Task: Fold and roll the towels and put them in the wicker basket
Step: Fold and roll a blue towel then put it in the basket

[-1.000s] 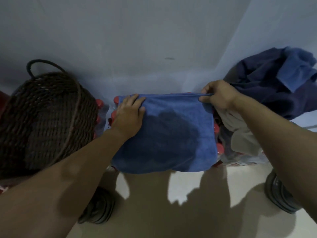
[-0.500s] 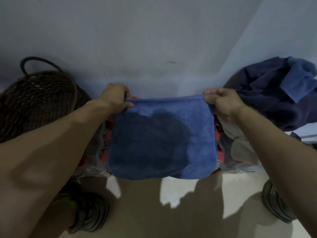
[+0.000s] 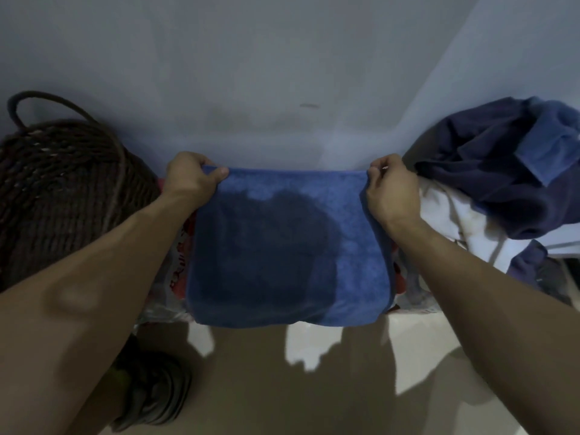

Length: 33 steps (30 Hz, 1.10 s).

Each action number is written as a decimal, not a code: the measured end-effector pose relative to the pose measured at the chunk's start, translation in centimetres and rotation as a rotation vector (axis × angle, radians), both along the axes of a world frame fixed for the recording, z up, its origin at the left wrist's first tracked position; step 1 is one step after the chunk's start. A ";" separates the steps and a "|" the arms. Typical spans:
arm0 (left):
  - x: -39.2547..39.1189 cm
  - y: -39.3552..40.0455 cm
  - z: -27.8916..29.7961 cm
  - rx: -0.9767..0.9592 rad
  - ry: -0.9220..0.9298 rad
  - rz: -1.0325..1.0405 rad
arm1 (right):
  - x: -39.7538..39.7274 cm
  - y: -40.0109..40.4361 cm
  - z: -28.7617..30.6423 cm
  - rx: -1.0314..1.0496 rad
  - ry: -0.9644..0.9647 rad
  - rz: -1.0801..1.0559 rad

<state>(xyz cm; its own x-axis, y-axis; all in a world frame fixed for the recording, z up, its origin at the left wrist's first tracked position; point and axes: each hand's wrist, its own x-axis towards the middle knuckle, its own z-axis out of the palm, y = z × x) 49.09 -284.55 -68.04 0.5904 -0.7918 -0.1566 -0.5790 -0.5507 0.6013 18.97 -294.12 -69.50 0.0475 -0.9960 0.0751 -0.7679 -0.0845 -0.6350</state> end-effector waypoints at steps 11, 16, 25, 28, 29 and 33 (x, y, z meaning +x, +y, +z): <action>-9.4 1.8 -0.1 -0.307 -0.452 -0.362 | -0.6 1.9 1.4 0.023 -0.022 0.004; -16.7 2.1 -2.1 -0.287 -0.231 -0.825 | -4.0 9.1 2.2 -0.082 -0.108 -0.024; -18.1 2.3 -4.4 -0.142 -0.505 -0.894 | -6.5 20.6 -2.8 0.202 -0.373 -0.432; -18.3 2.3 -4.4 -0.147 -0.511 -0.872 | -7.0 21.1 -4.5 0.426 -0.566 -0.357; -18.4 2.4 -4.4 -0.154 -0.525 -0.863 | -7.4 21.2 -4.8 0.486 -0.591 -0.297; -18.5 2.6 -4.0 -0.200 -0.512 -0.845 | -8.8 22.2 -5.1 0.603 -0.655 -0.212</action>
